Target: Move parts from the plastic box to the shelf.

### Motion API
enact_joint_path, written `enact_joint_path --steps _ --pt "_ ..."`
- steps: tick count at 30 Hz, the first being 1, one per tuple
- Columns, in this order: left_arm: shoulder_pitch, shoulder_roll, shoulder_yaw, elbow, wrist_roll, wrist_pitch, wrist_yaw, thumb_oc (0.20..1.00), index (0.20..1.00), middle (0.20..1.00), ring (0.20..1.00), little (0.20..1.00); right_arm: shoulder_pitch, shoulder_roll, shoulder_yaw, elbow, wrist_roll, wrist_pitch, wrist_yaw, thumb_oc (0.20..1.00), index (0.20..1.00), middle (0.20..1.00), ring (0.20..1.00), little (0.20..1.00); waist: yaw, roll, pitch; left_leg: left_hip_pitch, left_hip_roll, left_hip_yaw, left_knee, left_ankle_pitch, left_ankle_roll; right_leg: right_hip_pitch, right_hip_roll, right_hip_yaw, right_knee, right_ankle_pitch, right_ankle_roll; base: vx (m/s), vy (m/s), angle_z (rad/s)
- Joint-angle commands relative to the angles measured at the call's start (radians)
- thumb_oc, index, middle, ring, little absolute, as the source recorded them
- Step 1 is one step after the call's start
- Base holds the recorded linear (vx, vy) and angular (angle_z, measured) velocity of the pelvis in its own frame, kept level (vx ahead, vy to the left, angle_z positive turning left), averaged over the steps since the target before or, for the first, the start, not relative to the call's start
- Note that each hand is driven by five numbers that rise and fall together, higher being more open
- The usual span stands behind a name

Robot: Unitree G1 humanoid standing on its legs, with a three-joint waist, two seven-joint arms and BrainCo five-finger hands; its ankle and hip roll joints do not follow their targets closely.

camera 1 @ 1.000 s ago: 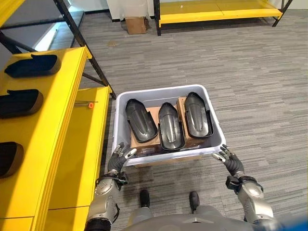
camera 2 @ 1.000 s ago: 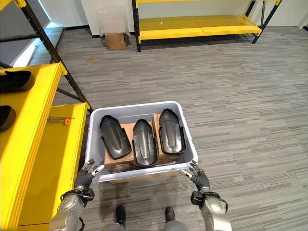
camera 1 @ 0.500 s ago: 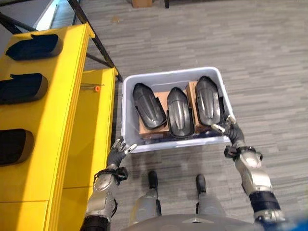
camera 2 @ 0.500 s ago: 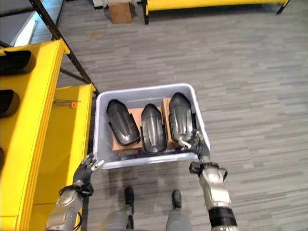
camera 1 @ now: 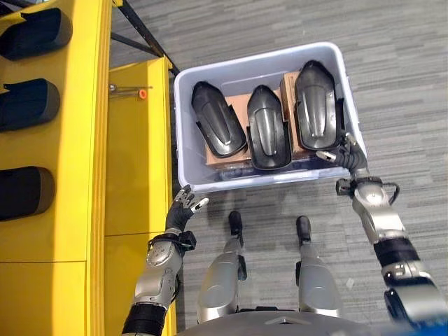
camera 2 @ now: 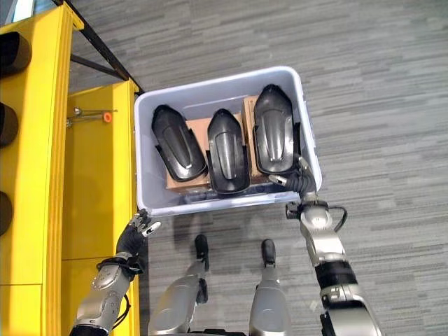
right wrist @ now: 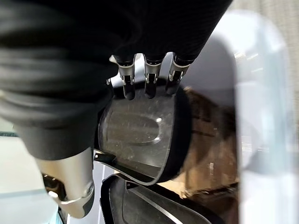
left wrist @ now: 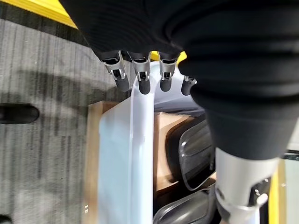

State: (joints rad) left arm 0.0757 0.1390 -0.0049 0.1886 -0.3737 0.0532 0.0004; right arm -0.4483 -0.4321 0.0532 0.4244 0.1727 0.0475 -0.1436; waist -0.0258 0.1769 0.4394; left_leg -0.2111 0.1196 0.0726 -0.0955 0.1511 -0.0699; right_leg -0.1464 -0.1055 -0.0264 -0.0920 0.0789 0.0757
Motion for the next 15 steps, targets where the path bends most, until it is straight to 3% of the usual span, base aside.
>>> enact_joint_path --steps 1,4,15 --pt "-0.016 0.012 -0.014 -0.057 -0.018 -0.036 -0.003 1.0 1.0 1.0 1.0 1.0 -0.088 -0.015 0.009 0.012 0.007 -0.05 -0.037 1.0 1.0 1.0 1.0 1.0 0.014 0.009 -0.016 -0.016 0.062 -0.037 0.008 -0.059 -0.012 -0.003 -0.052 -0.019 0.005 0.011 -0.058 -0.01 -0.034 0.0" --pt "-0.024 0.009 -0.03 -0.075 -0.027 -0.031 -0.004 1.0 1.0 1.0 1.0 1.0 -0.176 -0.068 0.049 0.042 -0.003 -0.051 -0.06 1.0 1.0 1.0 1.0 1.0 0.007 0.023 0.03 -0.033 0.069 -0.041 0.008 -0.055 -0.013 -0.018 -0.047 -0.016 0.005 0.017 -0.055 -0.02 -0.028 0.02" --pt "-0.032 0.021 -0.067 -0.119 -0.035 -0.024 0.002 1.0 1.0 1.0 1.0 1.0 -0.375 -0.113 0.141 0.127 -0.017 -0.052 -0.103 1.0 1.0 1.0 1.0 1.0 0.016 0.02 0.081 -0.074 0.086 -0.045 0.008 -0.038 -0.016 -0.064 -0.038 -0.007 0.008 0.031 -0.049 0.01 -0.031 0.01"
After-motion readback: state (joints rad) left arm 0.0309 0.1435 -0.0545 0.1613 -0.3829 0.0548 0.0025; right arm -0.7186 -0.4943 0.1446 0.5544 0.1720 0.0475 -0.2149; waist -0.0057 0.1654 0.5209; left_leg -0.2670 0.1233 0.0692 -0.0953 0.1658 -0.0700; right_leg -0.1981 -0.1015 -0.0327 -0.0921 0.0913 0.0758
